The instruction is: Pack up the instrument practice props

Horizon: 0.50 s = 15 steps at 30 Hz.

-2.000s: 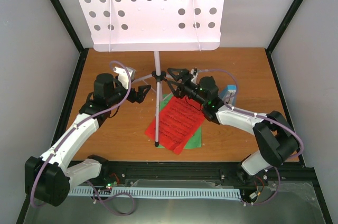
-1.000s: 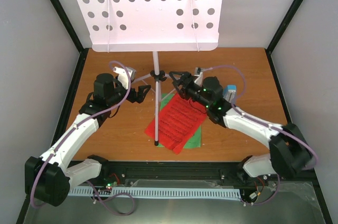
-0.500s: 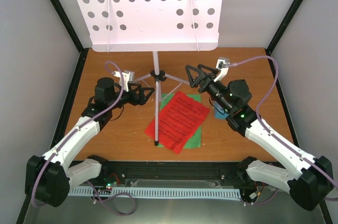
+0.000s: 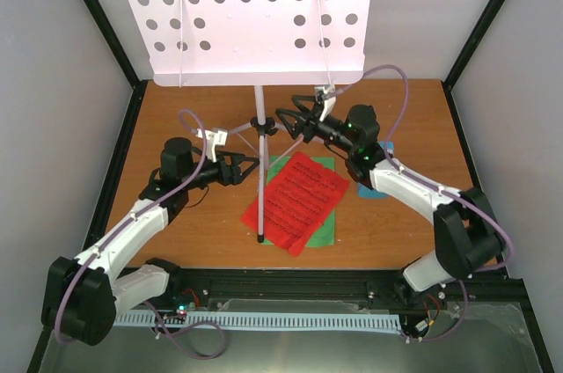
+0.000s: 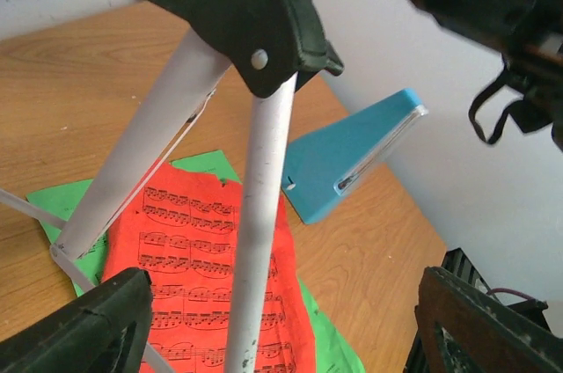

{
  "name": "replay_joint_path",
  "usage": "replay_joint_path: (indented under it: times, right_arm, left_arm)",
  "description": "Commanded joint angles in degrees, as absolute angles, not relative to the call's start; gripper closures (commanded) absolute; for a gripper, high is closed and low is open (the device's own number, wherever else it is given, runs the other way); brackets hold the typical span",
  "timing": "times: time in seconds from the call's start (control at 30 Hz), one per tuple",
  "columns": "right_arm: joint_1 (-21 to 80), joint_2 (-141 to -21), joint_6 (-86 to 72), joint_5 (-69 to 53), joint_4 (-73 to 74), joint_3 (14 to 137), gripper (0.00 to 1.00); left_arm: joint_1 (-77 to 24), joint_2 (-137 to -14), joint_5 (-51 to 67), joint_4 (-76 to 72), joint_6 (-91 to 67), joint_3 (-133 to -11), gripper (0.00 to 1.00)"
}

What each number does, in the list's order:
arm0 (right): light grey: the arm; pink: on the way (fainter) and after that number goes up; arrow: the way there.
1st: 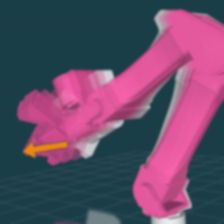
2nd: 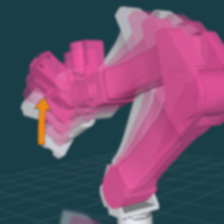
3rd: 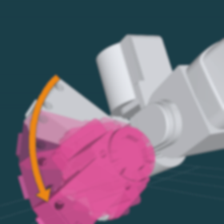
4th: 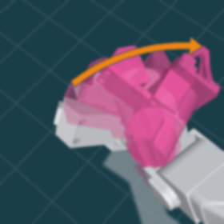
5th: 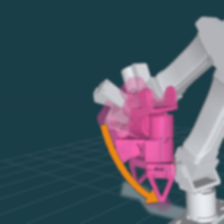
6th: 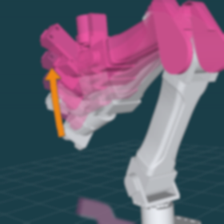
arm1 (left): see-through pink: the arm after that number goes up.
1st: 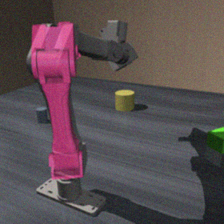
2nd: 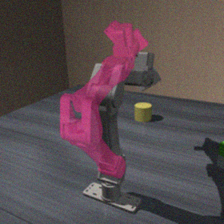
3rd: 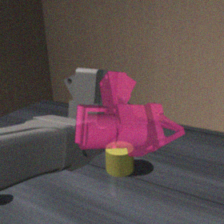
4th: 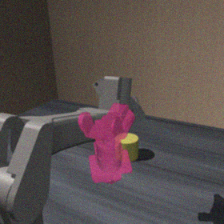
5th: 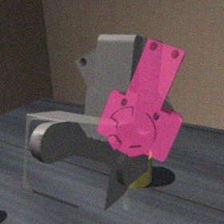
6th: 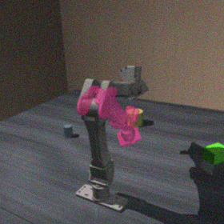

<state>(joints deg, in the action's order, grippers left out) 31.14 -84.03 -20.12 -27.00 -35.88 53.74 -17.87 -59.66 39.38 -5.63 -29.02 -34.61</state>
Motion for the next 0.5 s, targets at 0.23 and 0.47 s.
replay_joint_path:
  times: [0.23, 0.47]
  right_arm:
    - [30.8, -96.1, -17.5, -43.0, -47.1, 68.3, 0.32]
    - [31.4, -99.6, -16.5, -45.0, -46.7, 72.5, 0.29]
  left_arm:
    - [-19.2, -67.8, 41.4, -12.0, -28.7, -36.3, 0.27]
    - [-20.3, -74.2, 40.9, -12.6, -26.5, -39.2, 0.37]
